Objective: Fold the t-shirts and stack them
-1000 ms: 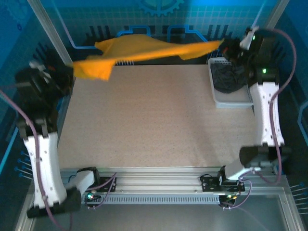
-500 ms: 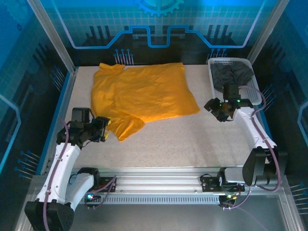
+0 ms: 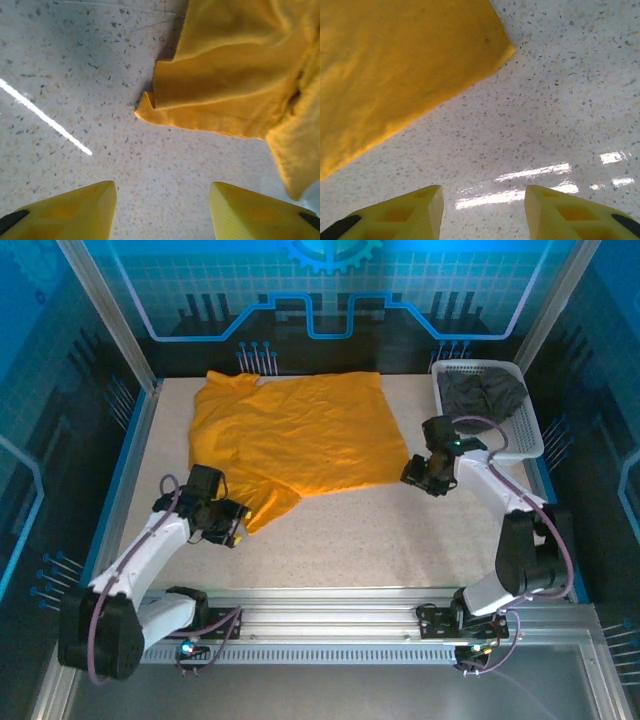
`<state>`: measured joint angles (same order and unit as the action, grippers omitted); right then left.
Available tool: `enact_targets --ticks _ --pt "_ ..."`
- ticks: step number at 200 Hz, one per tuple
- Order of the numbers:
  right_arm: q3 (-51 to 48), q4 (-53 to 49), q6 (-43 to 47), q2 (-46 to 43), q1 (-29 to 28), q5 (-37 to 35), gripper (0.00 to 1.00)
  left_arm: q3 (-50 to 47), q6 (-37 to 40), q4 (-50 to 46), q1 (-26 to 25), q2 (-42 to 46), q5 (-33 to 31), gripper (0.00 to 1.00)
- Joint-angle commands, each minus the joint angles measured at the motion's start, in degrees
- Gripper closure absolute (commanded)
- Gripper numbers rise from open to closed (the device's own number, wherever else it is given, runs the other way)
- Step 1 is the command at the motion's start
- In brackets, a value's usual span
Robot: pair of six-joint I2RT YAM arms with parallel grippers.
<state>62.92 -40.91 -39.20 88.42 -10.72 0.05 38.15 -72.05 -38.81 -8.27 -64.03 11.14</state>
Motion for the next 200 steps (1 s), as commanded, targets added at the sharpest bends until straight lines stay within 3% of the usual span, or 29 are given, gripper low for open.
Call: enact_targets --ticks 1,33,52,73,88,110,134,165,200 --pt "4.2 -0.1 2.4 3.5 -0.3 0.5 0.53 -1.4 1.0 8.0 -0.8 -5.9 -1.5 0.46" --pt "5.7 0.0 2.3 5.1 -0.4 1.1 0.53 -2.0 0.7 15.3 -1.2 -12.7 -1.7 0.46" --pt "5.8 -0.2 2.0 5.1 -0.4 0.8 0.53 -1.3 1.5 14.8 -1.9 -17.2 -1.6 0.50" --pt "6.0 -0.3 1.7 4.6 -0.4 0.1 0.54 -1.5 2.1 14.9 -2.5 -20.7 -2.3 0.61" --pt "6.2 -0.5 1.4 4.3 -0.4 -0.7 0.54 -2.3 1.8 14.0 -2.5 -20.4 -4.5 0.77" --pt "5.8 -1.1 1.0 3.4 -0.3 -2.6 0.54 -3.4 2.2 8.1 -2.5 -15.1 -9.9 1.00" --pt "3.6 -1.3 0.4 1.9 -0.1 -5.4 0.54 -5.6 3.3 0.5 -2.1 -5.1 -12.8 1.00" --pt "2.0 0.3 0.0 3.7 0.8 -5.7 0.54 -9.5 2.8 -5.9 -0.7 7.0 -11.7 1.00" --pt "3.5 2.7 0.5 9.9 0.9 -6.5 0.55 -12.2 0.8 -8.7 0.2 13.4 -11.5 1.00"
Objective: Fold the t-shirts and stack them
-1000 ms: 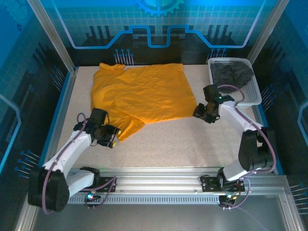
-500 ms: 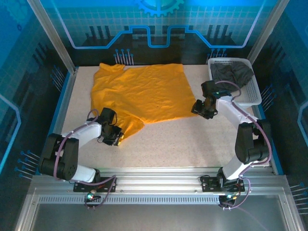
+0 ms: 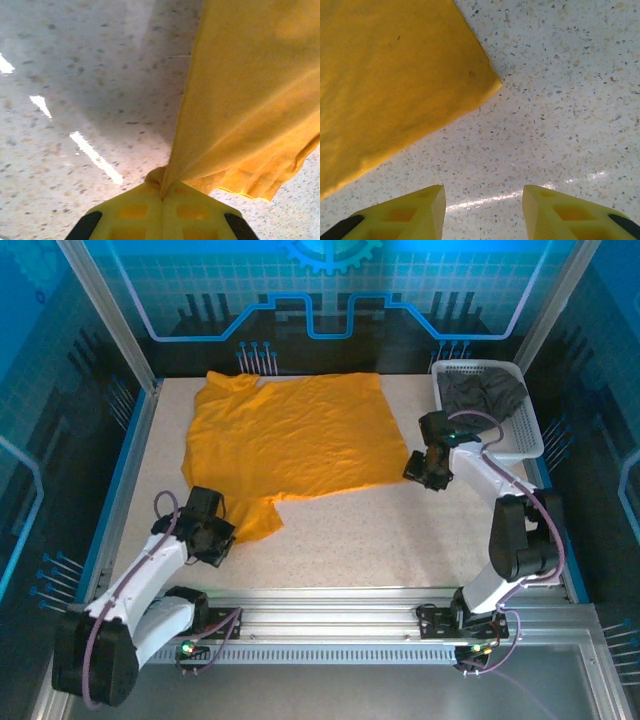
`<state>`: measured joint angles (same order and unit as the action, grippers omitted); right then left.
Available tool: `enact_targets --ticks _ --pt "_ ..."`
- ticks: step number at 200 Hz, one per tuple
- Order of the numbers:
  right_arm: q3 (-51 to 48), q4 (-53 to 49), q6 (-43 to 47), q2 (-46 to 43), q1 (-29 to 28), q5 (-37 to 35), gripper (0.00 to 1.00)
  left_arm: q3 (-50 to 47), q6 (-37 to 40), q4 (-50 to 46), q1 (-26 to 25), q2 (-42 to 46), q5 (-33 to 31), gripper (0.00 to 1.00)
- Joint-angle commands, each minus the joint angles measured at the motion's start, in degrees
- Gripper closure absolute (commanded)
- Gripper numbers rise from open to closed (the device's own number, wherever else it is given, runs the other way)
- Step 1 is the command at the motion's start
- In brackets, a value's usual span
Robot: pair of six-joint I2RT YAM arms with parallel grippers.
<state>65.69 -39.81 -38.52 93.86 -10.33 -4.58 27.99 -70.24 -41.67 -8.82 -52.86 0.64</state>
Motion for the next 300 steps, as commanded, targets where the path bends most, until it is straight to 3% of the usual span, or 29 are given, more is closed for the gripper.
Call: enact_targets --ticks 1,76,108,152,208,262,280,300 --pt "0.8 1.7 -0.1 4.6 0.5 -1.8 0.55 -2.0 -1.0 -5.9 0.7 2.3 -1.0 1.00" --pt "8.7 2.3 2.9 16.0 3.0 -2.5 0.62 0.1 0.0 -8.1 1.0 2.9 -2.2 1.00" --pt "9.0 0.5 1.4 17.1 2.8 -1.7 0.69 0.6 0.2 -8.1 1.1 3.0 -2.2 1.00" --pt "3.1 3.5 0.5 9.9 2.4 -1.8 0.59 2.0 1.0 -8.2 1.2 2.5 -2.1 1.00" --pt "2.7 4.1 0.8 8.6 0.1 -0.8 0.58 2.2 1.3 -7.5 1.2 1.9 -1.6 1.00" --pt "4.7 0.8 0.3 14.4 0.1 -2.9 0.60 2.8 1.3 -8.2 1.2 2.8 -2.0 1.00" --pt "4.9 1.1 0.4 15.6 0.1 -2.5 0.65 2.9 1.1 -8.3 1.2 3.2 -2.0 1.00" --pt "5.8 1.0 0.6 16.3 -0.3 -2.8 0.85 3.0 1.2 -8.3 1.2 3.3 -1.7 1.00"
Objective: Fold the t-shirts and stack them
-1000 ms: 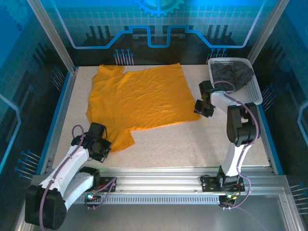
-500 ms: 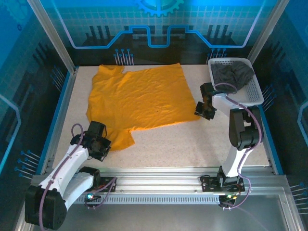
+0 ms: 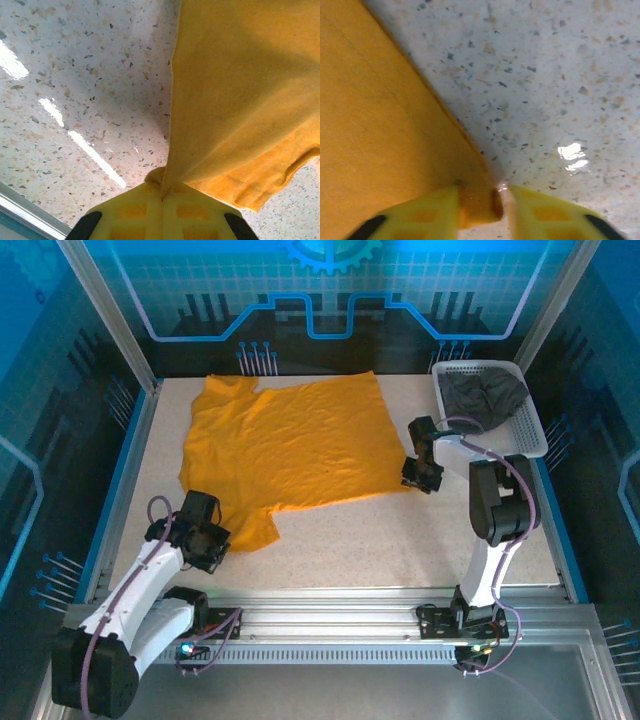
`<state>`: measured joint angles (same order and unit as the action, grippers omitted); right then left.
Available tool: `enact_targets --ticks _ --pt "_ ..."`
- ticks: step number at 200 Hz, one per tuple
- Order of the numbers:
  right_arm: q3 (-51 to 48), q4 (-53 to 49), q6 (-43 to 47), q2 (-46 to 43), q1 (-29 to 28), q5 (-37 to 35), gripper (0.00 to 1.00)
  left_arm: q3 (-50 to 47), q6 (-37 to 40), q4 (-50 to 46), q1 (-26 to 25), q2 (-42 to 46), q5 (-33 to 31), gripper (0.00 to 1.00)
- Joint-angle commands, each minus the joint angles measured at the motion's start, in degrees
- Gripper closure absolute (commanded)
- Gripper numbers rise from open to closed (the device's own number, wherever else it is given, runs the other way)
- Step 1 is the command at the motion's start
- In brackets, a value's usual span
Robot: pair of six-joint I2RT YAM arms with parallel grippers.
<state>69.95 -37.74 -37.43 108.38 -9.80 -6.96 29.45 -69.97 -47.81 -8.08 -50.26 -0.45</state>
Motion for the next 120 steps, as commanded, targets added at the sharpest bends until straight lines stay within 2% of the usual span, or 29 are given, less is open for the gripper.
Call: enact_targets --ticks 1,15,82,120 --pt "1.6 -1.1 -0.6 1.7 -0.8 -0.5 0.87 1.6 1.0 -2.2 0.5 0.7 -0.6 1.00" --pt "2.0 -2.3 -1.1 0.4 -1.2 -3.0 1.00 1.9 1.5 -2.7 0.5 0.6 -0.3 1.00" --pt "-5.2 -12.4 -2.8 -12.4 -1.0 -13.6 1.00 2.9 6.7 -6.8 0.1 -1.0 7.4 1.00" --pt "-11.9 -16.2 -5.2 -18.8 -1.0 -9.0 1.00 1.5 4.7 -10.3 -1.0 2.9 10.6 1.00"
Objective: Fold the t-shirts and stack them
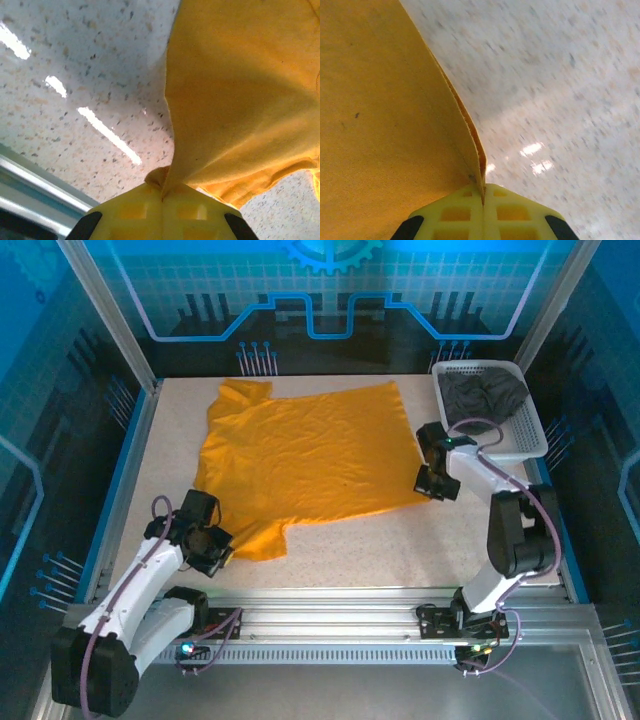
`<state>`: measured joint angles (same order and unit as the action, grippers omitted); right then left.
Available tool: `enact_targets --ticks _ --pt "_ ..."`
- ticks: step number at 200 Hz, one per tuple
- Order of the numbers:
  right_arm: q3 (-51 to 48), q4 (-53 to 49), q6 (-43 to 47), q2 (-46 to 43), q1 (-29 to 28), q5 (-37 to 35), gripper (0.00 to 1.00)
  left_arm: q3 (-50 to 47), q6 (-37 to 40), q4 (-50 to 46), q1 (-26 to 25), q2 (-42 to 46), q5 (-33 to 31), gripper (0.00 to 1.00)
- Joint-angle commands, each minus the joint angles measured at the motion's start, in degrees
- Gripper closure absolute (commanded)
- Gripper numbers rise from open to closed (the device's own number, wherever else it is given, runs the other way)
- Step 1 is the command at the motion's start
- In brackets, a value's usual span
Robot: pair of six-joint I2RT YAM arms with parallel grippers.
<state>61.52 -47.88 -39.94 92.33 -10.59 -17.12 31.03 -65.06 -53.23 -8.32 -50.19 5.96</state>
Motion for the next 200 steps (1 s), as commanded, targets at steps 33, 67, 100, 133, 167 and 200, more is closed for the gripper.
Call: enact_targets --ticks 33,67,100,133,167,200 --pt "-7.3 -8.1 -6.0 -6.5 -3.1 3.8 1.00 -1.9 -6.3 -4.7 -4.5 6.4 7.8 1.00" --pt "-6.7 -8.4 -6.3 -8.3 -3.1 4.2 1.00 2.2 -7.8 -2.7 -5.7 8.1 3.7 1.00" --pt "-0.3 -10.0 -5.6 -6.9 -0.3 6.5 1.00 10.2 -6.2 7.9 -3.9 0.6 0.7 1.00" --pt "2.6 -10.5 -8.7 -5.0 3.6 11.5 1.00 19.2 -2.7 16.3 0.5 -11.5 2.7 1.00" --pt "6.1 -11.5 -13.7 -1.3 6.1 14.2 1.00 29.0 2.6 18.1 4.3 -21.6 4.9 1.00" --pt "11.6 -12.8 -17.9 1.8 6.2 12.8 1.00 34.9 5.8 18.0 6.7 -28.5 5.8 1.00"
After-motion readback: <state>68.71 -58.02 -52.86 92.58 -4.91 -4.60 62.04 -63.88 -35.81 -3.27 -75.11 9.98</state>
